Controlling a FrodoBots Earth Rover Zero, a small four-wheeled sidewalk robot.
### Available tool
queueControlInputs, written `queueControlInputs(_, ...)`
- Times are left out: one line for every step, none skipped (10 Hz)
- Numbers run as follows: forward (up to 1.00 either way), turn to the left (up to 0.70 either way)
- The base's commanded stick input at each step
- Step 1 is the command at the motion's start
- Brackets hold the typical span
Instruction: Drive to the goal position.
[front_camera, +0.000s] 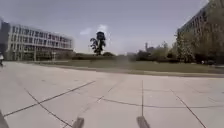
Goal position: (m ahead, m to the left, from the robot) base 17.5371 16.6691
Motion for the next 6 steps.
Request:
queueControlInputs(0.70, 0.00)
queueControlInputs(0.70, 0.00)
queueControlInputs(0.70, 0.00)
queueControlInputs(0.70, 0.00)
queueControlInputs(0.70, 0.30)
queueControlInputs(0.70, 0.35)
